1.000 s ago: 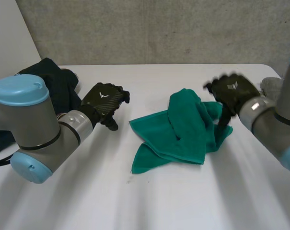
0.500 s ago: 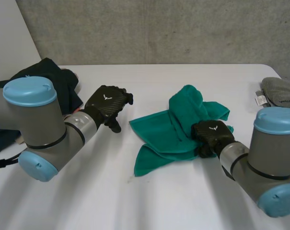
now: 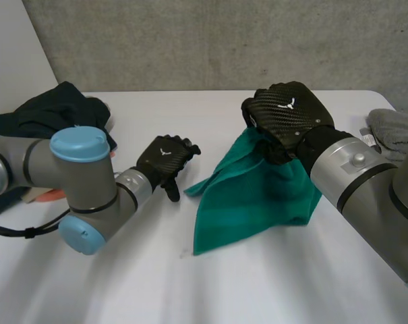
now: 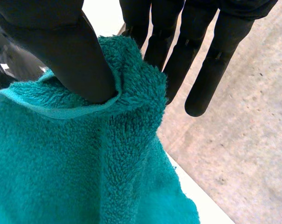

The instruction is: Fold the laundry.

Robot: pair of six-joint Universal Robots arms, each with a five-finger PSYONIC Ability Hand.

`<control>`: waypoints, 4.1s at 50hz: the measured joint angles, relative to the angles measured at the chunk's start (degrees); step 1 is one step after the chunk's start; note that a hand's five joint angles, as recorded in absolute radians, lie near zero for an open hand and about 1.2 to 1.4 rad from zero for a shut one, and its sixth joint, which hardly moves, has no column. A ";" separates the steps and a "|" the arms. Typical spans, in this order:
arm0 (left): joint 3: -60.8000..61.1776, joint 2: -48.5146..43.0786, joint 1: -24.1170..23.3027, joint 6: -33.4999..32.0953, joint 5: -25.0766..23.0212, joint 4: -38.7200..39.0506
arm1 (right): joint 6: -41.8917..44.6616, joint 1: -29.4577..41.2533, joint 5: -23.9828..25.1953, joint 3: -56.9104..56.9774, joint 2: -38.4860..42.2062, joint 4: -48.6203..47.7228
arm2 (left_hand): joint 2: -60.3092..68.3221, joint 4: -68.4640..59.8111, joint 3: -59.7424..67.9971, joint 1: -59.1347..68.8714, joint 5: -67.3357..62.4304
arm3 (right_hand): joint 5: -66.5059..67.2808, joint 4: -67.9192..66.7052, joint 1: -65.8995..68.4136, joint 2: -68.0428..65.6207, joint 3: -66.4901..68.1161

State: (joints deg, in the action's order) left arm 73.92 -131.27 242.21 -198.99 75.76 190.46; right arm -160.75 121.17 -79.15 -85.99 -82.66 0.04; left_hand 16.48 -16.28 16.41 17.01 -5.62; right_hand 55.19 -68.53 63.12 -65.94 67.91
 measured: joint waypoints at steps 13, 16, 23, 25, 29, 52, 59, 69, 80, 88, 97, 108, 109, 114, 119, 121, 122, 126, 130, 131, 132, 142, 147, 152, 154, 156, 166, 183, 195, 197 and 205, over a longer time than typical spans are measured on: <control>-2.00 -2.12 -2.78 10.94 -1.75 -0.63 | -0.98 0.93 0.42 0.31 -1.74 3.99 | 31.89 -32.30 31.90 31.23 -32.95 | 0.00 -0.01 0.00 0.00 0.00; -0.73 -0.30 -3.68 13.10 -2.41 -1.21 | -0.86 0.65 0.57 0.33 -1.47 3.97 | 26.67 -26.92 26.83 25.72 -27.70 | 0.00 -0.01 0.00 0.00 0.00; 5.89 10.58 0.06 13.78 -0.43 -2.69 | -0.15 0.51 0.72 0.04 -0.88 4.05 | 13.66 -13.32 13.87 12.66 -13.82 | 0.00 -0.01 0.00 0.00 0.01; 8.18 13.73 1.80 13.66 -0.01 -2.85 | -0.13 0.50 0.75 0.00 -0.83 4.05 | 12.04 -11.68 12.35 11.67 -12.21 | 0.00 -0.01 0.00 0.00 0.00; 12.51 18.13 4.32 13.46 0.21 -2.94 | -0.39 0.46 0.80 0.02 -0.88 4.02 | 7.94 -7.45 8.19 7.36 -8.14 | 0.00 -0.01 0.00 0.00 0.00; 6.57 2.15 -1.80 13.76 -5.81 -3.09 | -0.94 0.70 0.04 -0.03 -2.28 4.30 | 17.54 -16.84 17.68 18.04 -17.58 | 0.00 -0.02 0.00 0.00 0.00; 1.07 0.56 -1.86 13.87 -2.24 -3.21 | -0.66 0.19 0.05 -0.68 -2.62 5.08 | 51.43 -51.82 51.11 49.11 -50.50 | 0.00 -0.02 0.00 0.00 0.00; 7.82 18.21 1.74 13.29 4.71 -2.70 | 7.38 -10.15 0.87 1.79 -1.78 15.26 | 51.93 -52.20 51.77 49.11 -50.50 | 0.00 -0.02 0.00 0.00 0.00; 16.22 26.22 3.27 10.08 4.18 2.69 | 16.60 -15.24 -0.44 11.43 10.87 16.57 | 52.04 -52.43 51.82 49.11 -50.50 | 0.00 -0.03 0.00 0.00 0.01; -7.30 17.78 -1.40 0.38 6.01 12.39 | 13.69 -14.09 -6.96 28.23 18.99 -0.34 | 52.13 -52.45 51.90 49.11 -51.04 | -0.01 -0.10 0.00 -0.64 0.32; -24.68 18.02 0.16 -2.55 13.10 18.30 | 15.41 -13.13 -4.34 37.23 18.54 -22.64 | 52.13 -52.46 51.90 49.11 -51.04 | -0.01 -0.10 0.00 -1.22 0.33; -0.54 26.62 0.59 -2.26 13.20 17.73 | 16.99 -13.17 12.61 26.19 14.39 -11.89 | 52.14 -52.46 51.91 49.12 -51.92 | -0.01 -0.11 0.00 -1.22 0.32; 2.81 27.41 0.64 -2.28 13.13 17.64 | 17.47 -13.19 13.80 25.02 14.41 -9.34 | 52.14 -52.46 51.91 49.12 -51.92 | -0.01 -0.11 0.00 -1.22 0.33; 13.12 29.37 0.74 -2.43 12.96 17.58 | 20.94 -13.28 16.25 21.46 16.21 -0.05 | 52.15 -52.46 51.91 49.12 -51.92 | -0.01 -0.12 0.00 -1.22 0.33; 20.69 30.48 0.60 -2.53 12.84 17.75 | 28.84 -12.62 15.53 19.05 21.88 6.83 | 52.18 -52.46 51.92 49.12 -51.92 | -0.01 -0.12 0.00 -1.22 0.33; 21.62 30.75 0.50 -2.52 12.83 17.74 | 30.55 -11.90 14.33 18.84 23.72 7.20 | 52.18 -52.46 51.92 49.12 -51.92 | -0.72 1.54 -0.50 -0.06 -1.20; 21.66 30.83 0.45 -2.51 12.83 17.73 | 30.65 -11.59 13.78 18.81 24.26 6.95 | 52.19 -52.46 51.92 49.12 -51.92 | -4.00 5.75 -3.04 3.79 -5.29; 20.35 31.14 0.17 -2.44 12.86 17.60 | 26.52 -10.45 10.80 18.34 25.42 3.79 | 52.18 -52.46 51.92 49.12 -51.92 | -26.36 28.91 -23.80 26.86 -28.15; 18.11 31.64 -0.09 -2.32 12.96 17.46 | 18.54 -10.27 8.42 17.10 24.99 0.96 | 52.18 -52.47 51.92 49.12 -51.92 | -40.78 43.05 -37.43 40.59 -42.23; 17.32 31.84 -0.16 -2.27 13.00 17.44 | 14.23 -10.38 7.33 16.20 24.41 0.17 | 52.18 -52.47 51.92 49.12 -51.92 | -43.33 45.67 -40.12 43.09 -44.74; 16.68 32.02 -0.24 -2.22 13.03 17.41 | 11.25 -10.49 6.66 15.51 23.82 -0.18 | 52.18 -52.46 51.92 49.12 -51.92 | -45.10 47.42 -41.50 43.98 -46.08; 11.33 32.75 -2.59 -1.90 13.20 16.03 | -14.17 -14.53 2.25 3.12 12.22 3.88 | 52.18 -52.46 51.92 49.12 -51.92 | -46.83 49.00 -42.39 44.59 -47.76; 10.03 32.84 -3.97 -1.84 13.22 15.43 | -18.07 -17.50 2.55 -4.73 8.54 6.40 | 52.18 -52.46 51.92 49.12 -51.92 | -46.34 49.00 -42.39 44.59 -47.76; 9.56 33.46 -5.00 -1.83 13.23 15.31 | -18.55 -18.50 2.57 -11.14 7.66 4.71 | 52.18 -52.46 51.92 49.12 -51.92 | -46.16 48.96 -42.38 44.59 -47.76; 9.51 33.85 -5.28 -1.83 13.25 15.32 | -18.45 -18.34 2.45 -12.54 8.15 2.82 | 52.18 -52.46 51.92 49.12 -51.92 | -46.02 48.91 -42.39 44.59 -47.75; 9.51 34.20 -5.46 -1.83 13.25 15.33 | -18.37 -17.89 2.25 -13.05 9.36 0.94 | 52.18 -52.46 51.92 49.12 -51.92 | -45.74 48.87 -42.39 44.58 -47.71; 9.37 35.51 -5.71 -1.83 13.28 15.38 | -18.21 -9.58 -6.20 -5.75 21.69 -7.07 | 52.18 -52.47 51.92 49.12 -51.92 | -44.76 48.86 -42.35 44.58 -47.62; 9.48 35.55 -5.63 -1.74 13.27 15.38 | -19.56 -3.61 -15.37 15.50 39.31 -7.86 | 52.19 -52.47 51.92 49.12 -51.92 | -28.54 32.01 -26.07 28.94 -31.31; 9.20 35.59 -5.07 -1.77 13.51 15.45 | -15.98 -4.73 -18.49 20.06 39.76 -9.79 | 52.18 -52.47 51.92 49.12 -51.92 | 1.19 0.00 2.03 -1.57 0.01; 9.04 35.73 -4.79 -1.81 13.61 15.42 | -13.46 -5.27 -18.20 19.15 36.09 -9.63 | 52.19 -52.47 51.92 49.12 -51.92 | 1.27 -0.02 2.03 -1.57 0.01; 8.06 38.72 0.71 -1.89 13.86 12.22 | 11.09 -11.82 -9.04 15.97 14.23 1.71 | 52.19 -52.64 52.01 49.12 -51.92 | 1.19 -0.05 2.03 -1.57 0.02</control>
State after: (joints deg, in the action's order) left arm 81.98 -92.55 242.92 -200.89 89.62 202.68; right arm -149.66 109.36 -88.19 -70.02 -68.43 1.75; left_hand 68.67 -68.92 68.42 66.14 -57.54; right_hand 56.38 -68.58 65.16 -67.51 67.93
